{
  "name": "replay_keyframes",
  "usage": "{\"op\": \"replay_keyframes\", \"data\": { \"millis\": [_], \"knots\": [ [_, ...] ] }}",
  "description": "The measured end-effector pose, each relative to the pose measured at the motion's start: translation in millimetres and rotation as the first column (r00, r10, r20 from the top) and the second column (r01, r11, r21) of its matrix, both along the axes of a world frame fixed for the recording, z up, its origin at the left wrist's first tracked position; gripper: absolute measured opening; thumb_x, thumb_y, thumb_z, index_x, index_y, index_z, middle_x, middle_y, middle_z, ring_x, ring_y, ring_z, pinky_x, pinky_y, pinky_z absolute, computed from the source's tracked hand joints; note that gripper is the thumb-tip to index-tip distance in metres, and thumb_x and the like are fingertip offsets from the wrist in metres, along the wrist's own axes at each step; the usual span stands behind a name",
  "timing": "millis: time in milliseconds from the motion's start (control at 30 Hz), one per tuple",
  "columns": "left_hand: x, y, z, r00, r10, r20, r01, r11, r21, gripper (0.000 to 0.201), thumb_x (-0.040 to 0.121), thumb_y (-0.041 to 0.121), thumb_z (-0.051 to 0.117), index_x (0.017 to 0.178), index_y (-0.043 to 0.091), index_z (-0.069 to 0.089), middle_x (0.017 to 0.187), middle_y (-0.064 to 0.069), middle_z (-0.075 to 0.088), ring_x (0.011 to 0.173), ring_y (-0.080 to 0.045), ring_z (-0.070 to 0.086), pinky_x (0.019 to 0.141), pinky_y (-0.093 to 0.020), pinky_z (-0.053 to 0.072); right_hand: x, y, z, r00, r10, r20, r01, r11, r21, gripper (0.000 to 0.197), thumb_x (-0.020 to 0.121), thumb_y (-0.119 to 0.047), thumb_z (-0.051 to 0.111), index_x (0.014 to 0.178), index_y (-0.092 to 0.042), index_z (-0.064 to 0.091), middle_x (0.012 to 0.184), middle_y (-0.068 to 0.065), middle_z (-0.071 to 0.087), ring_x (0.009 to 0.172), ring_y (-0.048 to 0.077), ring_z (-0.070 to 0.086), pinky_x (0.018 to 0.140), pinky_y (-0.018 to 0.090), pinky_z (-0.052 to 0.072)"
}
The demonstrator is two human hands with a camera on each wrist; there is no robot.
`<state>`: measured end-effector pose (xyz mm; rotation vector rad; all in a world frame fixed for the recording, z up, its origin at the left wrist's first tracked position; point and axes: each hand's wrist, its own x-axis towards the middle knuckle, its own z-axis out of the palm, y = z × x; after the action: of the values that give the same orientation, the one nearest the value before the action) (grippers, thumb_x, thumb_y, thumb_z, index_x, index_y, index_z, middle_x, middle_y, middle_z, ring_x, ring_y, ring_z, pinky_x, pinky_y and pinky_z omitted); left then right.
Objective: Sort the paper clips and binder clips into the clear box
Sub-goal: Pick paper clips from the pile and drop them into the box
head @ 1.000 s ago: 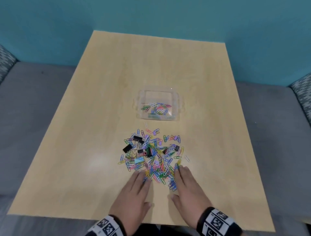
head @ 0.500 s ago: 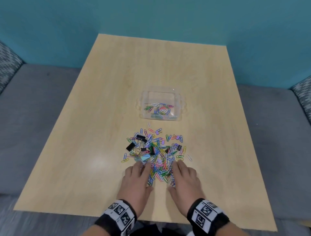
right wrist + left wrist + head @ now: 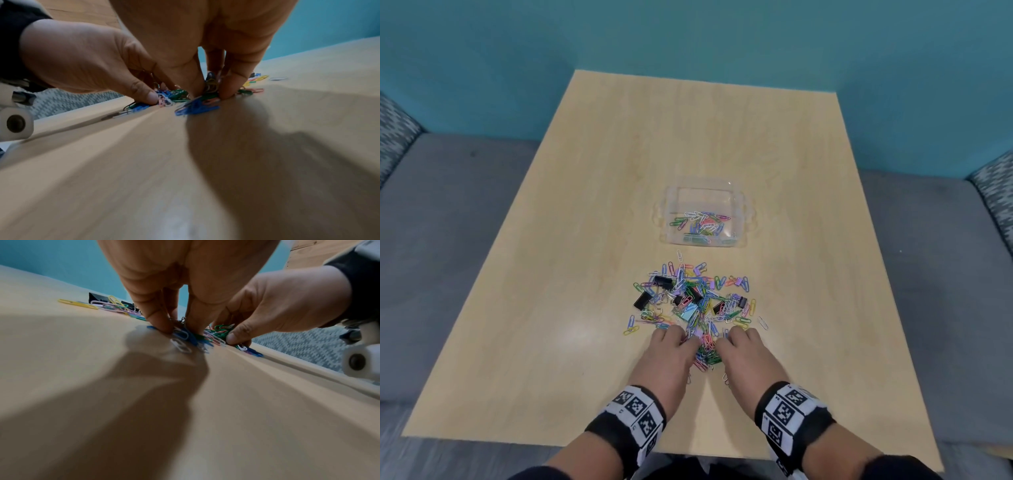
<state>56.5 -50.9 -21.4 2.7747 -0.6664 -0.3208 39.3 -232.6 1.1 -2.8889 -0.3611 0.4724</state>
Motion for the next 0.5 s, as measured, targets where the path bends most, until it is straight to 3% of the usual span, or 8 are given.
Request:
{"op": "replay_keyframes", "data": {
  "millis": [67, 133, 200, 300, 367, 433, 500],
  "knots": [
    [3, 2, 2, 1.0, 0.01, -0.013, -0.01, 1.0, 0.006, 0.044, 0.054, 0.005, 0.073, 0.092, 0.022, 0.06, 0.088, 0.002, 0.049, 0.074, -0.021, 0.043, 0.057, -0.03, 0.045, 3, -3, 4, 0.999, 0.006, -0.049, -0.004, 0.999, 0.036, 0.05, 0.045, 0.0, 0.074, 0.088, -0.017, 0.053, 0.088, 0.002, 0.051, 0.077, 0.023, 0.048, 0.057, 0.029, 0.041],
    [6, 4, 6, 0.999, 0.033, -0.038, -0.033, 0.999, 0.008, 0.038, 0.052, -0.002, 0.069, 0.08, 0.021, 0.056, 0.083, 0.001, 0.049, 0.071, -0.021, 0.044, 0.053, -0.03, 0.043, 8, -6, 9, 0.995, 0.021, -0.1, -0.016, 0.999, 0.048, 0.042, 0.064, 0.003, 0.064, 0.101, -0.014, 0.052, 0.099, 0.005, 0.048, 0.087, 0.026, 0.044, 0.065, 0.031, 0.034],
    [11, 5, 7, 0.995, 0.057, -0.078, -0.057, 0.998, 0.001, 0.037, 0.05, -0.005, 0.067, 0.074, 0.02, 0.052, 0.081, 0.002, 0.048, 0.069, -0.021, 0.046, 0.051, -0.031, 0.043, 14, -12, 12, 0.993, 0.022, -0.115, -0.019, 0.999, 0.033, 0.043, 0.067, 0.007, 0.059, 0.104, -0.014, 0.051, 0.098, 0.004, 0.046, 0.082, 0.023, 0.038, 0.065, 0.03, 0.028],
    [16, 12, 6, 0.984, 0.115, -0.136, -0.118, 0.993, -0.013, 0.031, 0.058, -0.002, 0.071, 0.072, 0.02, 0.055, 0.078, 0.004, 0.049, 0.067, -0.02, 0.051, 0.05, -0.03, 0.045, 18, -15, 11, 0.992, -0.043, -0.118, 0.046, 0.999, 0.022, 0.043, 0.053, 0.005, 0.072, 0.081, -0.021, 0.052, 0.073, -0.006, 0.033, 0.062, 0.014, 0.028, 0.052, 0.025, 0.023],
    [16, 15, 9, 0.971, 0.166, -0.174, -0.18, 0.982, -0.065, 0.022, 0.066, 0.001, 0.071, 0.073, 0.019, 0.059, 0.077, 0.004, 0.051, 0.066, -0.019, 0.055, 0.05, -0.03, 0.047, 19, -15, 9, 0.99, -0.067, -0.12, 0.073, 0.997, 0.04, 0.031, 0.066, 0.0, 0.07, 0.083, -0.02, 0.054, 0.076, -0.007, 0.03, 0.061, 0.015, 0.032, 0.052, 0.025, 0.025],
    [16, 17, 14, 0.951, 0.227, -0.211, -0.256, 0.959, -0.123, 0.01, 0.078, 0.008, 0.065, 0.077, 0.018, 0.063, 0.08, 0.005, 0.053, 0.071, -0.018, 0.057, 0.058, -0.029, 0.046, 23, -18, 12, 0.975, -0.118, -0.187, 0.139, 0.985, 0.105, 0.015, 0.085, -0.005, 0.054, 0.092, -0.018, 0.056, 0.083, -0.006, 0.037, 0.07, 0.018, 0.04, 0.06, 0.028, 0.029],
    [18, 19, 18, 0.923, 0.268, -0.277, -0.317, 0.937, -0.147, 0.01, 0.082, 0.011, 0.061, 0.08, 0.02, 0.066, 0.083, 0.009, 0.053, 0.077, -0.014, 0.055, 0.065, -0.027, 0.042, 27, -22, 17, 0.95, -0.17, -0.262, 0.223, 0.956, 0.189, 0.014, 0.089, -0.01, 0.049, 0.088, -0.023, 0.056, 0.086, -0.008, 0.043, 0.077, 0.016, 0.045, 0.063, 0.027, 0.03]
  ]
}}
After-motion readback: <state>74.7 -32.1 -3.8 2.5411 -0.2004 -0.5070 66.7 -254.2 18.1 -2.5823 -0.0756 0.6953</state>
